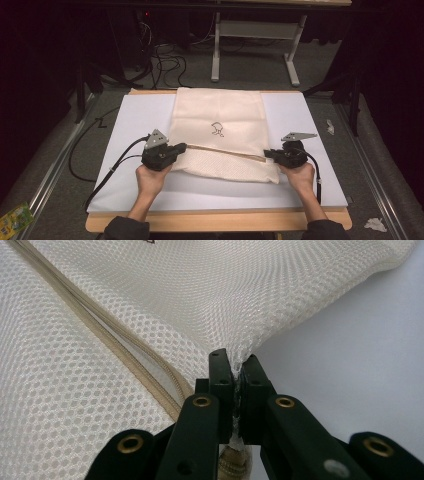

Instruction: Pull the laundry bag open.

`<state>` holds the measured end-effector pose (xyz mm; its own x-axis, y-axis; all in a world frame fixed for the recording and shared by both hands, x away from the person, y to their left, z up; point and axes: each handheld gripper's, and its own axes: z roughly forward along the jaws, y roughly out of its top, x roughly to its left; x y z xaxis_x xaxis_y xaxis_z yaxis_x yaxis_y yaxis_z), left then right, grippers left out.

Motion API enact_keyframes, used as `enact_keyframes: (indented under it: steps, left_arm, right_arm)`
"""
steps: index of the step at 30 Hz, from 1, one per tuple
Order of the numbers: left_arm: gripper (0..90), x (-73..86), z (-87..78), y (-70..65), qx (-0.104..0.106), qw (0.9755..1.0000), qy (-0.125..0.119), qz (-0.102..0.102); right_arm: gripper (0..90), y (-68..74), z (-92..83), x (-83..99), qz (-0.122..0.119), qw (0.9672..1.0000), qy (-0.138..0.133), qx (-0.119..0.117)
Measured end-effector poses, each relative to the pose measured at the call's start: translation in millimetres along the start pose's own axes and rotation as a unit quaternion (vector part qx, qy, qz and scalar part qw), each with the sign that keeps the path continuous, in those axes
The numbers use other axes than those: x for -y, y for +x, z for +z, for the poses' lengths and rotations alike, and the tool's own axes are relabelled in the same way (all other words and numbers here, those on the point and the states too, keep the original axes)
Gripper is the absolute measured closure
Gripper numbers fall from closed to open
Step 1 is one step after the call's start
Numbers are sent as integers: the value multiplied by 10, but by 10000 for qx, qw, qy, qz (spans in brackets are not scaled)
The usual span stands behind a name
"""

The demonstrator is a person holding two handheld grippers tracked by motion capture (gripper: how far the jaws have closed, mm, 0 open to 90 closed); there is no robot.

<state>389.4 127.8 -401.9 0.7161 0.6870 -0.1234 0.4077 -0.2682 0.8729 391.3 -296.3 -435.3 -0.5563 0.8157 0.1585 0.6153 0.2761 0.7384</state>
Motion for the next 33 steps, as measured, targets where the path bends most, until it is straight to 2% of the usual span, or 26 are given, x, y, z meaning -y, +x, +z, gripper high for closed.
enact_keyframes:
  steps: [5,6,7,24,33]
  left_arm:
    - [874,-1,-18,11,-47,10000,35,8]
    - [874,0,-30,22,-100,9999,20,16]
    - [874,4,-39,35,-52,10000,1,-48]
    - [874,28,-185,151,-288,9995,-38,-120]
    - [874,34,-215,193,-325,9993,-49,-163]
  right_arm:
    - [882,-4,-17,-13,49,9999,-87,-28]
    - [882,0,-14,-14,27,10000,-78,40]
    - [882,-2,-16,-15,11,10000,-44,88]
    - [882,-57,-35,-4,131,9998,-146,75]
    - [882,-77,-64,-15,155,9997,-176,114]
